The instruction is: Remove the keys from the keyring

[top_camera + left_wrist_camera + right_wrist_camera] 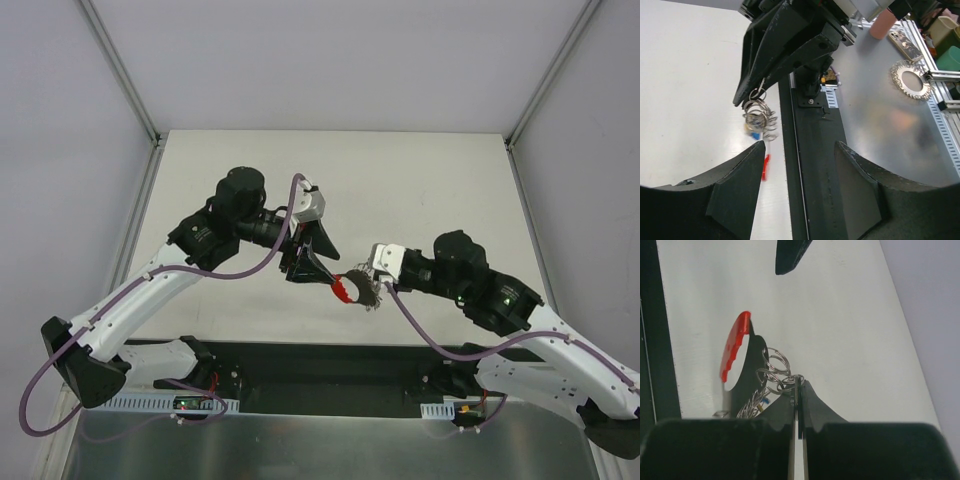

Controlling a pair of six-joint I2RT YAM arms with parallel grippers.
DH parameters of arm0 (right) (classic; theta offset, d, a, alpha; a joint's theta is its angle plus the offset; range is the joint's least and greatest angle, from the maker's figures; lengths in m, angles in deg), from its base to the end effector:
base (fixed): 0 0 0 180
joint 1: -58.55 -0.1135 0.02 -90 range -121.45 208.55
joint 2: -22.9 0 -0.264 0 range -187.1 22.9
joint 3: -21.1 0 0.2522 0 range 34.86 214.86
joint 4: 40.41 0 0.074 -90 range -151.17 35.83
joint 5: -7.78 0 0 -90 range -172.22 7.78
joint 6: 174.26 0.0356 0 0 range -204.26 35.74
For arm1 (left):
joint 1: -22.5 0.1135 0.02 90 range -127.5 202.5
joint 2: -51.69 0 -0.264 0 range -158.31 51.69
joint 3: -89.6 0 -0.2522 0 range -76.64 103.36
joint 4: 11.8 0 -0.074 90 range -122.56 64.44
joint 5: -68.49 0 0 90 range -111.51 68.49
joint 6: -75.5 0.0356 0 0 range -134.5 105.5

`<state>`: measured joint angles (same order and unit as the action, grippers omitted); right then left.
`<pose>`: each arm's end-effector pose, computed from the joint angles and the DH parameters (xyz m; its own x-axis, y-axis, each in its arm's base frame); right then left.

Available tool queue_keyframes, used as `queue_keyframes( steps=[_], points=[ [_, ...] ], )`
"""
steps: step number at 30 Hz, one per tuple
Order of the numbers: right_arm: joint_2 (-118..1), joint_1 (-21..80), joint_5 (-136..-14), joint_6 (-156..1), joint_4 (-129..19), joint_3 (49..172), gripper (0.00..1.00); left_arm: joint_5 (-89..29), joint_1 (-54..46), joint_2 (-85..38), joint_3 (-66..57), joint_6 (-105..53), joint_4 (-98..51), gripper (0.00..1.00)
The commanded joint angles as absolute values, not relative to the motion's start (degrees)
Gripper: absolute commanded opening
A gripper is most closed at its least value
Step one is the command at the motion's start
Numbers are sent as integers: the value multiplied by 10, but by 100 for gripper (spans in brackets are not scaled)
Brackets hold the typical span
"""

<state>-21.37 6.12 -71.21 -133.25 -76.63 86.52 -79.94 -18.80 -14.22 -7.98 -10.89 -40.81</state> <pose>0.0991 0.1400 0.3605 0.5679 -0.4766 -0.6711 -0.7039 0.1413 -0.6961 0.1637 -0.1841 0.4061 -0.1012 0.1328 -0.9860 0.9788 -0.1644 -0.1226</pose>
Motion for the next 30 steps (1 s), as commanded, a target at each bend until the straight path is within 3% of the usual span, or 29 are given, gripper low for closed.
queue_keyframes(
  steps=[1, 14, 30],
  points=[
    [-200, 60, -711, -1419, -750, 900, 1, -858, -195, -145, -80, -117, -366, 57],
    [-217, 60, -701, -1431, -715, 916, 1, -849, -232, -188, -70, -164, -295, 54],
    [-193, 60, -711, -1406, -671, 894, 1, -726, -272, -226, -71, -192, -284, 51]
  ],
)
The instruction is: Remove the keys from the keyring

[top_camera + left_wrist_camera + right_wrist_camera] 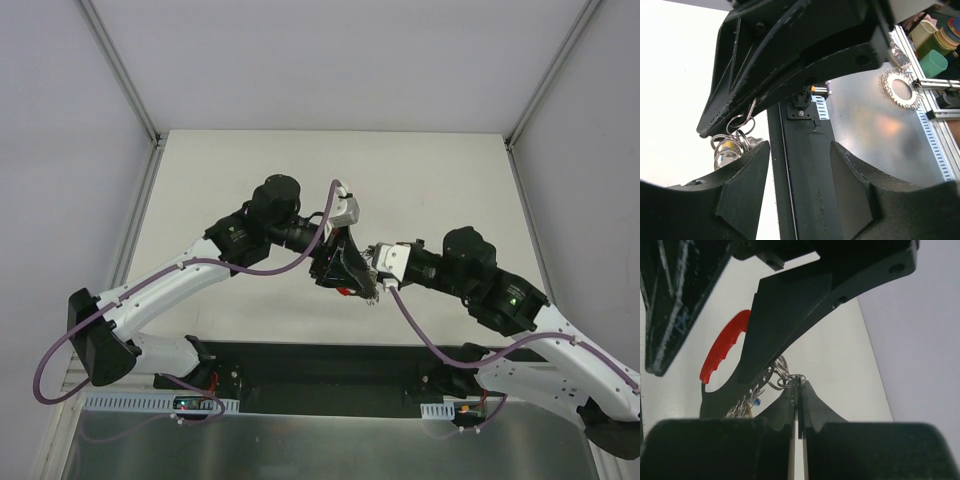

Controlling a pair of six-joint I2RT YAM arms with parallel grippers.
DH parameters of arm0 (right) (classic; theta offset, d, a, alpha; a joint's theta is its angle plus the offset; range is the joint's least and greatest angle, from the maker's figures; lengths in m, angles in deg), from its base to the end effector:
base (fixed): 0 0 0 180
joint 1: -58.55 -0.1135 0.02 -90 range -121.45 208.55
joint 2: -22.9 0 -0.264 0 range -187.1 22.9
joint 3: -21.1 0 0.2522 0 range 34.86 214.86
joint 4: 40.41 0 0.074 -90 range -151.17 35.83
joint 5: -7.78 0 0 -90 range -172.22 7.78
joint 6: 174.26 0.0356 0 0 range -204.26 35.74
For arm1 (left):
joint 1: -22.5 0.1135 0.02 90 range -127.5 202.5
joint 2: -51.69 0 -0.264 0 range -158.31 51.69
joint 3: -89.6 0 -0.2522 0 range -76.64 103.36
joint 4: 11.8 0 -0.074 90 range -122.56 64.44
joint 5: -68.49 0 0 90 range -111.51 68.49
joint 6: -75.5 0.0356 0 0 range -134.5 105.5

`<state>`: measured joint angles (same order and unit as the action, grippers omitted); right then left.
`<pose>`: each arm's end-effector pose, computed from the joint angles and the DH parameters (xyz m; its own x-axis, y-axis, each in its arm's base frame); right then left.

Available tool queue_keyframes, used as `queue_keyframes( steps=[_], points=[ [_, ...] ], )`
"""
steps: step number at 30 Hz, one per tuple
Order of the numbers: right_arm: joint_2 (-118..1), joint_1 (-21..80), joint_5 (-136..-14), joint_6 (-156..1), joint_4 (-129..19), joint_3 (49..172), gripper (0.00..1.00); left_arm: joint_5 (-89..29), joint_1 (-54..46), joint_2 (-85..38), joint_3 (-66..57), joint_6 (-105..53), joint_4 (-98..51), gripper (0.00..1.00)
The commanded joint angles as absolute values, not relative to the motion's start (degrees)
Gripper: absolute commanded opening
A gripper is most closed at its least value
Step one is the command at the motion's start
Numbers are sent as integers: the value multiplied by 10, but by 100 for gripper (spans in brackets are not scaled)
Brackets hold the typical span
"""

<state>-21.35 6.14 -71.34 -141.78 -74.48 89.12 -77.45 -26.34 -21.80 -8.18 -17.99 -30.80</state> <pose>0.0977 0.1379 0.3799 0.6934 -0.4573 -0.5568 -0.5707 0.1231 -0.8119 0.1665 -0.2353 0.3881 -0.1755 0.1489 -0.9732 0.9493 -0.2365 -0.2073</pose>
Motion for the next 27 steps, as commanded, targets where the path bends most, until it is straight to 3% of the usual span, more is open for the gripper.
queue_keyframes(
  steps=[1, 17, 27],
  points=[
    [-192, 60, -712, -1401, -667, 892, 1, -718, -274, -226, -71, -191, -285, 51],
    [-175, 61, -685, -1401, -681, 887, 1, -655, -276, -148, -125, -150, -276, 50],
    [-174, 61, -653, -1389, -681, 891, 1, -687, -277, -149, -121, -166, -258, 48]
  ],
)
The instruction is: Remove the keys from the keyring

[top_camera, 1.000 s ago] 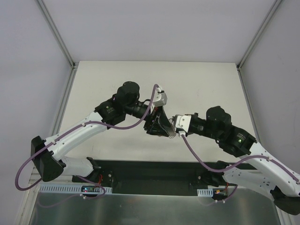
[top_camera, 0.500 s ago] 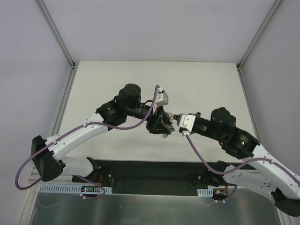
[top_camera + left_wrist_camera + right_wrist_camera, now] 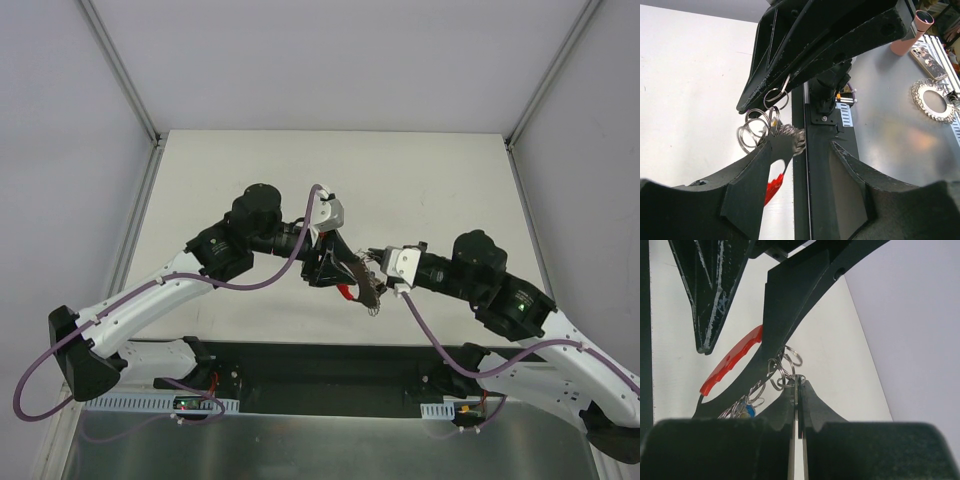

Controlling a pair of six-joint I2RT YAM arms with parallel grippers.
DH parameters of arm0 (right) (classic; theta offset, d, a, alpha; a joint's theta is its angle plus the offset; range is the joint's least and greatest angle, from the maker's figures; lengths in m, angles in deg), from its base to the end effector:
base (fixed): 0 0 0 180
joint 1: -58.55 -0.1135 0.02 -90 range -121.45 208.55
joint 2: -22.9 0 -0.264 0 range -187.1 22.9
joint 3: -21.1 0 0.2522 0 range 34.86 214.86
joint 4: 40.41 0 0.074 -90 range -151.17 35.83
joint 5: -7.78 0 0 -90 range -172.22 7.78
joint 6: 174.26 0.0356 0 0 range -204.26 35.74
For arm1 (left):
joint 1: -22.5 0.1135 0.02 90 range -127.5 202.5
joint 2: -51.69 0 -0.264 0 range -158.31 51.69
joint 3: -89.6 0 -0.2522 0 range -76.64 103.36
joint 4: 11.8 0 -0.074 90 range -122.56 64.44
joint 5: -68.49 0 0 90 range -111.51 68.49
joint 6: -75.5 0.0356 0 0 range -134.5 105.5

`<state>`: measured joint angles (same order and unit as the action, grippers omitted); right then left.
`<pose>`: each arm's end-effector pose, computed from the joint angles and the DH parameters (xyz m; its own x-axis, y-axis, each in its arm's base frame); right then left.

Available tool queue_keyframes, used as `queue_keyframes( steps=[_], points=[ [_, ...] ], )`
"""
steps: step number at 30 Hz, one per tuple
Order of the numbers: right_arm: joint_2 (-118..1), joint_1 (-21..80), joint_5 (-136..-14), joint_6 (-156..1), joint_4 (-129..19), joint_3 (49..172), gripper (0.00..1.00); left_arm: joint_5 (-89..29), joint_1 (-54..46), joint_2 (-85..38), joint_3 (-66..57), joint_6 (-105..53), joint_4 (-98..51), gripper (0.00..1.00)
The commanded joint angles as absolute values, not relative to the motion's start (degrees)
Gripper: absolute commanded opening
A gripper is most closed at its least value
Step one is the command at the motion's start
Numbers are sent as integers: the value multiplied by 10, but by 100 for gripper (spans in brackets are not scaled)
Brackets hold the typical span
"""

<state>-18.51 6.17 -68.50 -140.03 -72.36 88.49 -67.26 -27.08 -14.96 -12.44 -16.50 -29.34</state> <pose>0.0890 0.1293 0.3873 0.7195 -0.3821 -0.5799 -0.5663 0.1604 -0.8084 0.1498 -0.2152 0.3946 -0.1050 0.0857 -0.9908 0.9899 -0.0867 -0.1124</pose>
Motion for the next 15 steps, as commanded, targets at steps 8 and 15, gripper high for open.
queue_keyframes(
  steps=[8, 15],
  points=[
    [-165, 60, -631, -1361, -661, 873, 1, -673, -278, -137, -127, -171, -234, 47],
    [-167, 60, -631, -1351, -650, 866, 1, -669, -279, -140, -125, -177, -223, 46]
  ],
)
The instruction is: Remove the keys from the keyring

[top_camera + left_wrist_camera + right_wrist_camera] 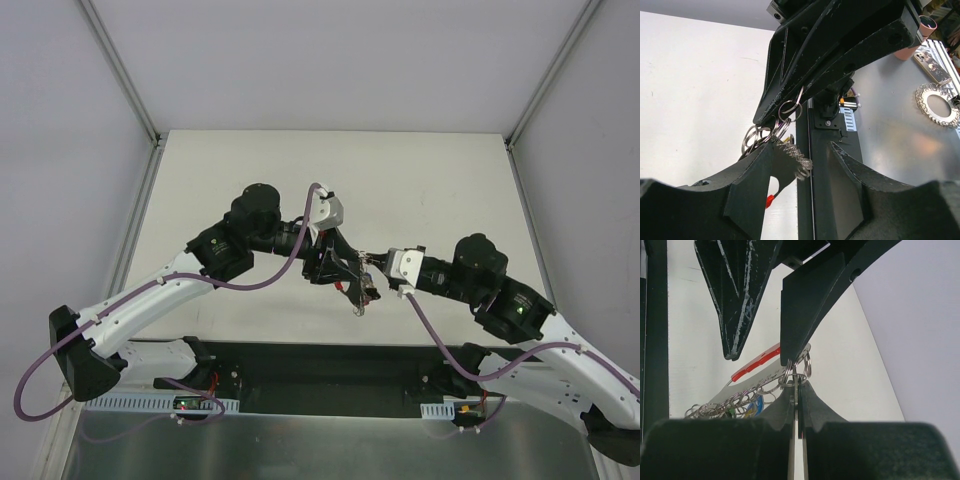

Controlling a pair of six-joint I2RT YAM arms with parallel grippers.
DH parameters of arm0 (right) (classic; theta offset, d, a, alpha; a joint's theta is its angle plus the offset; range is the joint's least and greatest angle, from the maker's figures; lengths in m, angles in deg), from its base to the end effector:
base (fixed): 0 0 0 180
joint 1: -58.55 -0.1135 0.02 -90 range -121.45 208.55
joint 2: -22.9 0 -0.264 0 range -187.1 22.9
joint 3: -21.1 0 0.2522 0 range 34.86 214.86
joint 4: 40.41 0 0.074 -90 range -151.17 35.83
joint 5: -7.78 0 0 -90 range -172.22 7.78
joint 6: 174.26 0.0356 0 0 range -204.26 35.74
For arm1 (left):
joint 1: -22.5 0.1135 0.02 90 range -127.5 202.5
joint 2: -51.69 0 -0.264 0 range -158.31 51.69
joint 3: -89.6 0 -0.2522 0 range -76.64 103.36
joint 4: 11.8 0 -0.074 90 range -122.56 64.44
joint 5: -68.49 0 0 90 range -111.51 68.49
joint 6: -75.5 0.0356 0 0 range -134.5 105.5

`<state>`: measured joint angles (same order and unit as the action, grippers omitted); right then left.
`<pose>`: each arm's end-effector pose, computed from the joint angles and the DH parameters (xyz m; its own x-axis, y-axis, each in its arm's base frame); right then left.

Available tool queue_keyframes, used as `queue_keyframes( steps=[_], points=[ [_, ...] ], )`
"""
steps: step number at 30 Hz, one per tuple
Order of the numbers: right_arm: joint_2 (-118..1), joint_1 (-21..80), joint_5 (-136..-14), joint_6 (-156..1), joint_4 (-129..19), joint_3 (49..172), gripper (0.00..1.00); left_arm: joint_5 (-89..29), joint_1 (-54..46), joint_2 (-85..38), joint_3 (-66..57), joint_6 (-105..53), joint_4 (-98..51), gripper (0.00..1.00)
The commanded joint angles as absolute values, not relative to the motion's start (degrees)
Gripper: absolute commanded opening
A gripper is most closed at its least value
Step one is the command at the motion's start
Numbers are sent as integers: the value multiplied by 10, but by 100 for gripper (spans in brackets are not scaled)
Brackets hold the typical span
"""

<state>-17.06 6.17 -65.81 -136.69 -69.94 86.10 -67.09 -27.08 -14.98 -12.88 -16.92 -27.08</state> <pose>0.0860 0.1281 0.3813 0.7094 -0.3251 -0.6254 -0.6060 0.1719 -0.7767 0.1504 -0.2158 0.3957 -0.0920 0.0625 -0.9938 0.9916 -0.0858 -0.0972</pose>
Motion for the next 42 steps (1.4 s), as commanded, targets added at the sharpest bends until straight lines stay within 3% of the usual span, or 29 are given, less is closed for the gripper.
queue_keyframes(
  steps=[1, 30, 37, 42],
  points=[
    [-167, 59, -631, -1351, -649, 866, 1, -676, -278, -141, -124, -179, -219, 45],
    [-167, 60, -667, -1338, -658, 877, 1, -687, -296, -149, -124, -166, -210, 43],
    [-221, 59, -771, -1191, -746, 936, 1, -583, -295, -112, -160, -176, -215, 45],
    [-267, 60, -799, -986, -832, 946, 1, -507, -296, -62, -223, -187, -208, 45]
  ],
)
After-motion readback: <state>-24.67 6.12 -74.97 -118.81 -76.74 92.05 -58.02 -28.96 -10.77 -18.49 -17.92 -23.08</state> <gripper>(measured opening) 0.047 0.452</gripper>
